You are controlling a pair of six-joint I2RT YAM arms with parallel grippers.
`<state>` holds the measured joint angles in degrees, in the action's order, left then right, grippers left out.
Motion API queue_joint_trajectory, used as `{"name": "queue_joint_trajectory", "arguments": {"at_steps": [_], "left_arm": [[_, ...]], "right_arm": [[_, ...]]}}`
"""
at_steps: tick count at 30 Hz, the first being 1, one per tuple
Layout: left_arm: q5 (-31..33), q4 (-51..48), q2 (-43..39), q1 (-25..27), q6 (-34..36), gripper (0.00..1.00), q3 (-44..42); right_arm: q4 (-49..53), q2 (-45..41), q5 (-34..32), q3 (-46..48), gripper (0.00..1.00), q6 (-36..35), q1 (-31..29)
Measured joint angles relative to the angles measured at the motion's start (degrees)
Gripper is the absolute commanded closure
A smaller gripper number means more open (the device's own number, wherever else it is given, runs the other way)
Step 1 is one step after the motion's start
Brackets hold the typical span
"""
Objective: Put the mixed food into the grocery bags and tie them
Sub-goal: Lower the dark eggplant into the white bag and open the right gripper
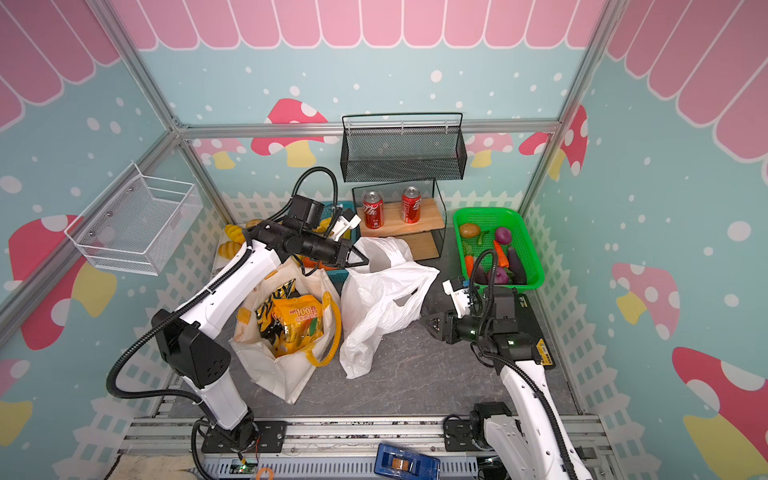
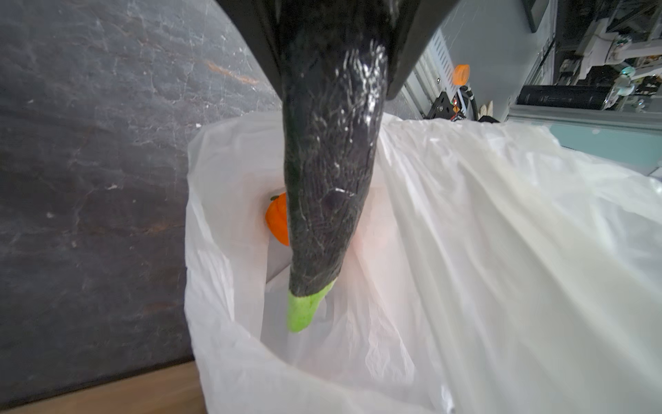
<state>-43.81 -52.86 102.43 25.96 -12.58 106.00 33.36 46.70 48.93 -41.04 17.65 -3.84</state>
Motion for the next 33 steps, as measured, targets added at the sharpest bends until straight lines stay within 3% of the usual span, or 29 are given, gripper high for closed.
{"name": "queue_joint_trajectory", "arguments": {"at_steps": [7, 14, 24, 29, 33], "left_arm": [[-1.2, 0.0, 0.0, 0.2, 0.7, 1.0, 0.0], [-2.9, 0.0, 0.0, 1.3, 1.7, 1.0, -0.3], [-4.2, 0.0, 0.0, 1.7, 2.3, 1.0, -0.4], [-4.2, 0.0, 0.0, 1.7, 2.3, 1.0, -0.4], [-4.2, 0.0, 0.0, 1.7, 2.3, 1.0, -0.4]], "right_arm": [[0.6, 1.0, 2.4, 1.2, 0.79, -0.9, -2.6], [-5.4, 14.6, 3.3, -3.3, 0.8, -2.7, -5.2], [-21.5, 23.4, 1.0, -6.0, 0.79, -3.0, -8.0], [-27.9, 23.2, -5.6, -5.7, 0.78, -4.9, -8.0], [-37.4, 22.9, -5.7, -3.0, 0.78, -4.5, -7.9]]}}
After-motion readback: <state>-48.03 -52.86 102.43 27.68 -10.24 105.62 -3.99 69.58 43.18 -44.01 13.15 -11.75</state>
